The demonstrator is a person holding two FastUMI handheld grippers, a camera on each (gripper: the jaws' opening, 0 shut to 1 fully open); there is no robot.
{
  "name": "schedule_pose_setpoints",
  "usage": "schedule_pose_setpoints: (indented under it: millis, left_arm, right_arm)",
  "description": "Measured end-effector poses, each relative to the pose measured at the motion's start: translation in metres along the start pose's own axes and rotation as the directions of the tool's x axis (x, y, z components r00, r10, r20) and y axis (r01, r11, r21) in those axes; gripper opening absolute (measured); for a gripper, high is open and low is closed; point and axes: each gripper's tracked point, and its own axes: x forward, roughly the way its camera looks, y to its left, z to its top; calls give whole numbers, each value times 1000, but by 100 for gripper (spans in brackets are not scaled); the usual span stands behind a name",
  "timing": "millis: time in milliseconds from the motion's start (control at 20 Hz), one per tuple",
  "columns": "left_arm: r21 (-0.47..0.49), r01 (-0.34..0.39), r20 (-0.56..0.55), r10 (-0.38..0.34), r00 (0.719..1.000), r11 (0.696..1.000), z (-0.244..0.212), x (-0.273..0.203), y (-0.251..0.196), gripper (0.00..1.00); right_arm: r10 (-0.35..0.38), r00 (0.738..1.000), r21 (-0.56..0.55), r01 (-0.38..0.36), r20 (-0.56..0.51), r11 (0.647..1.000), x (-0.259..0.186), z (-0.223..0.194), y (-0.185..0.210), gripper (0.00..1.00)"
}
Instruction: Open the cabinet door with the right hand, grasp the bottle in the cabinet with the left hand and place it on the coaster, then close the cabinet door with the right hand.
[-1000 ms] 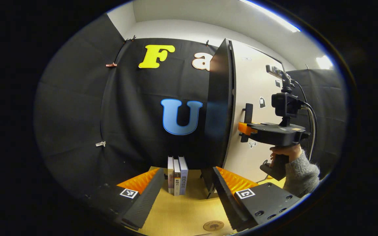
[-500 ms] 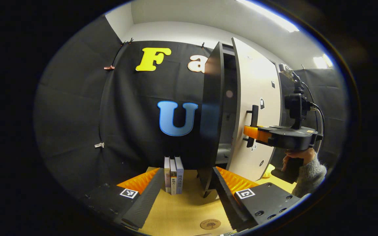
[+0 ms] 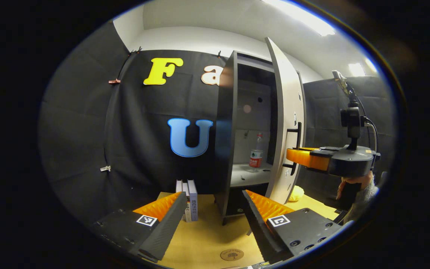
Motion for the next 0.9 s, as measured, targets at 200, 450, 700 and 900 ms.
schedule_pose_setpoints:
  millis: [200, 450, 700, 900]
  left_arm:
    - [16, 64, 10, -64, 998, 998, 1, 0, -24, 92]
    - [18, 166, 9, -167, 986, 986, -1, 3, -61, 92]
    - [1, 254, -1, -254, 967, 967, -8, 15, -98, 92]
    - [-11, 290, -13, -290, 957, 957, -10, 38, -131, 92]
  right_arm:
    - [-43, 999, -16, 43, -10, 999, -32, 1, -24, 14]
    - [-126, 992, -4, 126, -18, 992, -62, 2, -60, 13]
    - [-226, 974, -23, 225, -17, 974, -84, 2, -100, 12]
    - [-282, 959, -57, 280, -19, 958, -99, 0, -133, 12]
